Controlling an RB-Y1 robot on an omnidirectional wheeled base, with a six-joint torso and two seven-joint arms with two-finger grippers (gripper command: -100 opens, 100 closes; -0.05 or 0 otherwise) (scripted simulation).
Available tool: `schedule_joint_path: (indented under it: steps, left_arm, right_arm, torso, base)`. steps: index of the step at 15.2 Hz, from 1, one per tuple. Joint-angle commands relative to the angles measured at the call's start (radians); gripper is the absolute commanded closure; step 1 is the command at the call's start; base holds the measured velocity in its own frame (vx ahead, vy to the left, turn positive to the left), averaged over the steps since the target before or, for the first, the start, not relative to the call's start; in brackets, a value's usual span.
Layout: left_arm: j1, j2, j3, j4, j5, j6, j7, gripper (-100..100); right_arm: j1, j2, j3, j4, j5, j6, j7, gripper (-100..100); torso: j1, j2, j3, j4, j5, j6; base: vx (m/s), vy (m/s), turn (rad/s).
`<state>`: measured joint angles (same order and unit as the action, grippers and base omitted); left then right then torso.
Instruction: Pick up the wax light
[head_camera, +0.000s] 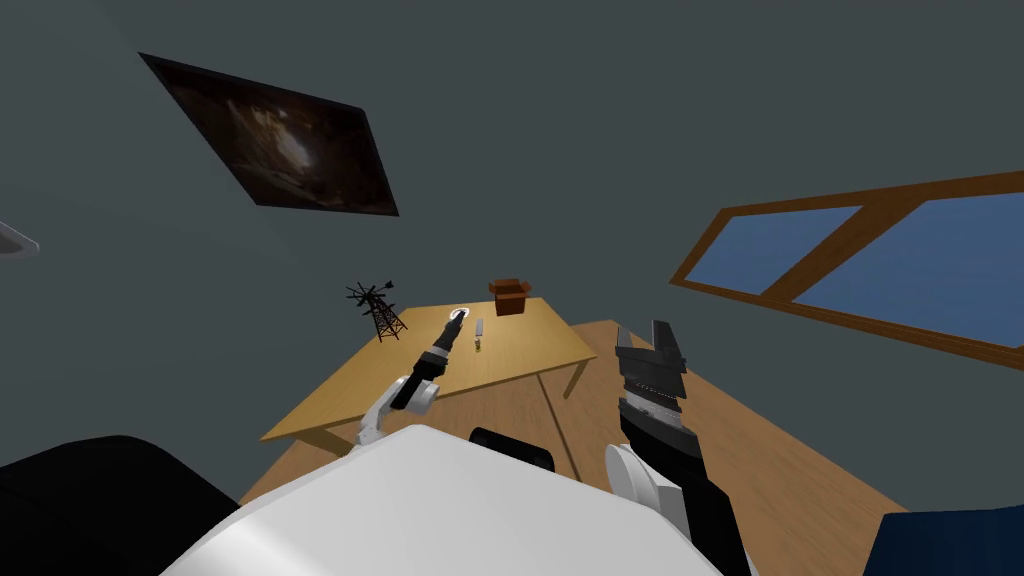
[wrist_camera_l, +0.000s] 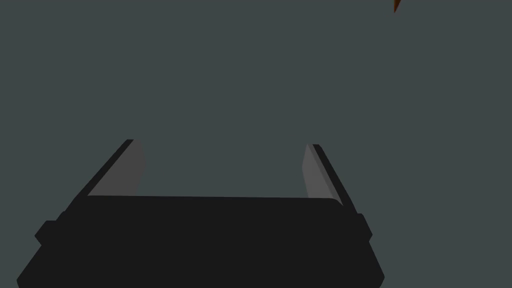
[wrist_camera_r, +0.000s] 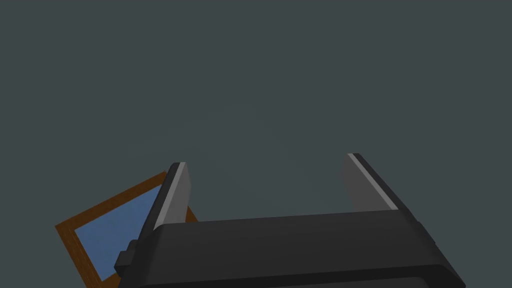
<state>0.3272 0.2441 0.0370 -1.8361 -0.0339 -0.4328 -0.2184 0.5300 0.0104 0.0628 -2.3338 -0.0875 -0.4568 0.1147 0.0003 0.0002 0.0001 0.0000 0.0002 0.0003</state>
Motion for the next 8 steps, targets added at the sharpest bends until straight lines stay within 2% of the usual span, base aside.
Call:
schedule_joint_path:
  steps: [1, 4, 5, 6, 8]
  left_arm:
    - [-0.021, 0.011, 0.003, 0.041, -0.003, 0.015, -0.003, -100]
    - [-0.069, 0.028, 0.005, 0.112, -0.016, 0.047, -0.018, -100]
    - [-0.069, 0.028, 0.005, 0.139, -0.016, 0.047, -0.018, -100]
    - [-0.093, 0.035, 0.006, 0.164, -0.023, 0.063, -0.025, -100]
    - [-0.093, 0.035, 0.006, 0.190, -0.023, 0.063, -0.025, -100]
  right_arm:
    - [0.000, 0.000, 0.000, 0.000, 0.000, 0.000, 0.000, 0]
    - [0.000, 0.000, 0.000, 0.000, 0.000, 0.000, 0.000, 0]
    - [0.000, 0.000, 0.000, 0.000, 0.000, 0.000, 0.000, 0]
    - [0.000, 0.000, 0.000, 0.000, 0.000, 0.000, 0.000, 0]
    - [0.000, 0.000, 0.000, 0.000, 0.000, 0.000, 0.000, 0]
  torso:
    - [0.000, 0.000, 0.000, 0.000, 0.000, 0.000]
    - [0.000, 0.000, 0.000, 0.000, 0.000, 0.000]
    - [0.000, 0.000, 0.000, 0.000, 0.000, 0.000]
    - [0.000, 0.000, 0.000, 0.000, 0.000, 0.000]
    - [0.000, 0.000, 0.000, 0.000, 0.000, 0.000]
  base:
    - [-0.008, 0.000, -0.063]
    - [-0.010, 0.002, -0.078]
    - [-0.011, 0.002, -0.066]
    - [-0.009, 0.004, -0.068]
    - [-0.008, 0.004, -0.039]
